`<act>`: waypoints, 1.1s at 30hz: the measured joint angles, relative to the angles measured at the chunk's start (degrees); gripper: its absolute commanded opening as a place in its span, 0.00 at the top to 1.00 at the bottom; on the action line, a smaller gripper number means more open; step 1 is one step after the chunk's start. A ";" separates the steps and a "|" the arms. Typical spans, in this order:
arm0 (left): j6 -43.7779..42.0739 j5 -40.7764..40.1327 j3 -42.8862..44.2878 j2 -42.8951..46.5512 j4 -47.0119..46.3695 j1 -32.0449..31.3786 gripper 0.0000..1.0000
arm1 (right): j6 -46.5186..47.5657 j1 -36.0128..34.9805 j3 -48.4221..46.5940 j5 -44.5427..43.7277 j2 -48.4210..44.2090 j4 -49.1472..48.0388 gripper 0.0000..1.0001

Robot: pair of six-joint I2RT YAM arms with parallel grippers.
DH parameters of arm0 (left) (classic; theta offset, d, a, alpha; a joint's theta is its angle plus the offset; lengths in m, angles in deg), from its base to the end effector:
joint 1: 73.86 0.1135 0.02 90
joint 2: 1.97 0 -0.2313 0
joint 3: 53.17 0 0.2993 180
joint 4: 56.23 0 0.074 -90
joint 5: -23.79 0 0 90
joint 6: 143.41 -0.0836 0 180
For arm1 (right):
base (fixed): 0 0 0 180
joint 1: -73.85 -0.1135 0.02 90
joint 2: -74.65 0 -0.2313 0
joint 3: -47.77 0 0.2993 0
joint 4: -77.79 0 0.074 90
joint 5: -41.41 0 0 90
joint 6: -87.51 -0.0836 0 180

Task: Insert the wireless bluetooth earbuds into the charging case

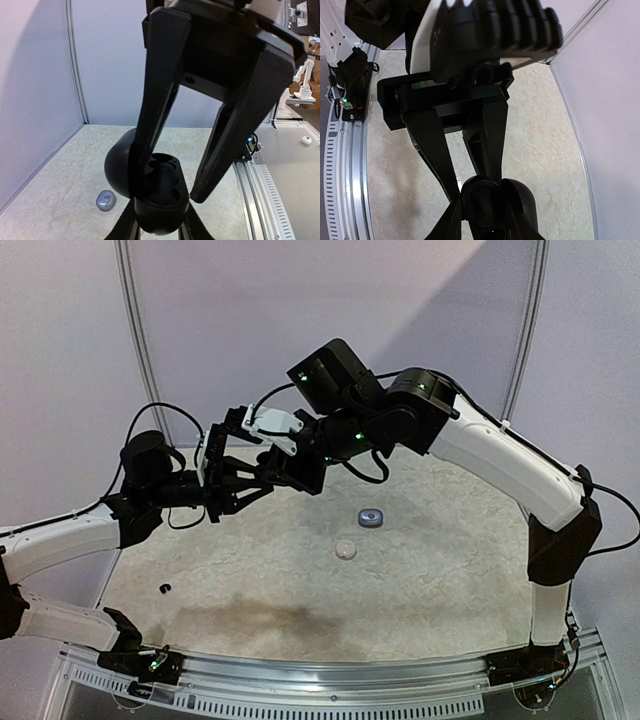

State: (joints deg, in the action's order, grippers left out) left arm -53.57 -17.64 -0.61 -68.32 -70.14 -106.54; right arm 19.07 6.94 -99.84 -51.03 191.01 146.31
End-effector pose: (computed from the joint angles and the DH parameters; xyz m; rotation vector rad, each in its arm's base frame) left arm 0.2584 -0.2402 0.2543 1.0973 1.2735 -1.0933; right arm 0.2009 0.4622 0.3806 -1.5514 1.6275 0.3854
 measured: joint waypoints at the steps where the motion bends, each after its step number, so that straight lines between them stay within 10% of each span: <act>1: 0.02 0.00 0.00 0.00 -0.28 0.00 1.00 | -0.35 0.07 0.02 0.04 -0.11 -0.04 0.67; 33: 5.73 0.04 0.00 1.11 -4.70 -0.04 1.00 | -9.38 3.89 3.43 10.27 -5.73 -7.34 0.77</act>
State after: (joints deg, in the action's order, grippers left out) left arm -47.84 -17.59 -0.61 -67.21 -74.84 -106.59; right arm 9.70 10.83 -96.41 -40.75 185.28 138.96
